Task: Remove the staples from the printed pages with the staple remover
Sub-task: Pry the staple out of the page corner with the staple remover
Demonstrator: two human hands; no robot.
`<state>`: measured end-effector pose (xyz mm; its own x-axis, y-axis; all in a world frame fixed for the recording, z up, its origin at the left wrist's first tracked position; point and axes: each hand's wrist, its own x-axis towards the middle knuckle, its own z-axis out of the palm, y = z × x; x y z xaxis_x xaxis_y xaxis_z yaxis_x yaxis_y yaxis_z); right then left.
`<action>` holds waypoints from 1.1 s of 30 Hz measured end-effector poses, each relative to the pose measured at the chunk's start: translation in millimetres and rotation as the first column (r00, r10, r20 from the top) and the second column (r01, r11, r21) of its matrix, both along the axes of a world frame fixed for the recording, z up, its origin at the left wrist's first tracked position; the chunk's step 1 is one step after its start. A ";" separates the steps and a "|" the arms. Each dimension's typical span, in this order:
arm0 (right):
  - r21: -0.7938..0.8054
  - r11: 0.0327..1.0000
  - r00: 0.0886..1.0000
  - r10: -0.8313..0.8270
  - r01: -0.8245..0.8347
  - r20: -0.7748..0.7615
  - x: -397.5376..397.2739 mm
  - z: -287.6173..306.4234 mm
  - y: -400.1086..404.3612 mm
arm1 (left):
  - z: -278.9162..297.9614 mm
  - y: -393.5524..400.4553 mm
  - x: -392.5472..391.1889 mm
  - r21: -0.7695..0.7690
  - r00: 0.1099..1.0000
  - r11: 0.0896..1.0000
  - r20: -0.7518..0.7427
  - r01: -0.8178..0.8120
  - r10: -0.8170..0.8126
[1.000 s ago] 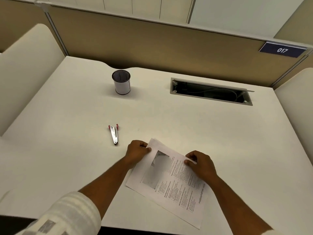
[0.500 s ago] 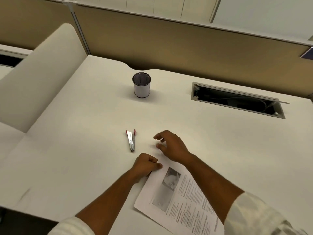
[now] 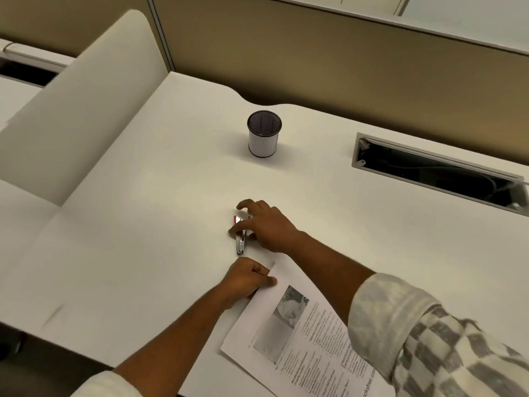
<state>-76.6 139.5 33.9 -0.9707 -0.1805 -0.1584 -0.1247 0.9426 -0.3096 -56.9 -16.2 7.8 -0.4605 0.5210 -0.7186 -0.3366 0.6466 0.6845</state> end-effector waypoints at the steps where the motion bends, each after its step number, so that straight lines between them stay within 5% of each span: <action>1: -0.010 1.000 1.000 -0.011 0.011 -0.004 0.5 -0.7 2.5 | 0.9 0.6 -0.6 0.001 1.000 1.000 0.000 -0.003 0.003; 9: -0.117 0.964 0.969 -0.243 0.237 -0.038 43.6 3.5 41.2 | 0.6 11.5 -0.8 0.014 1.000 1.000 -0.028 -0.005 0.005; 13: -0.265 0.853 0.847 -0.501 0.449 -0.179 106.6 9.2 48.2 | 5.0 19.1 8.9 0.051 0.999 0.999 -0.052 -0.013 0.015; 18: -0.387 0.645 0.700 -0.714 0.659 0.001 198.2 -4.4 23.1 | 6.5 24.4 27.2 0.042 0.996 0.999 -0.080 -0.029 0.033; 27: -0.542 0.360 0.564 -0.780 0.759 0.271 248.3 -20.7 -4.9 | 0.2 31.8 58.9 0.216 0.994 0.976 -0.105 0.021 0.002; 33: -0.489 0.444 0.603 -0.762 0.751 0.234 253.9 -16.9 -4.2 | -8.1 28.9 74.4 0.276 0.983 0.961 -0.171 -0.022 0.071</action>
<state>177.3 135.3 17.0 -0.7638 0.5855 -0.2718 0.5493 0.3683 -0.7501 17.5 12.6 -0.3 -0.5962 0.6598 -0.4574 -0.2189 0.4145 0.8833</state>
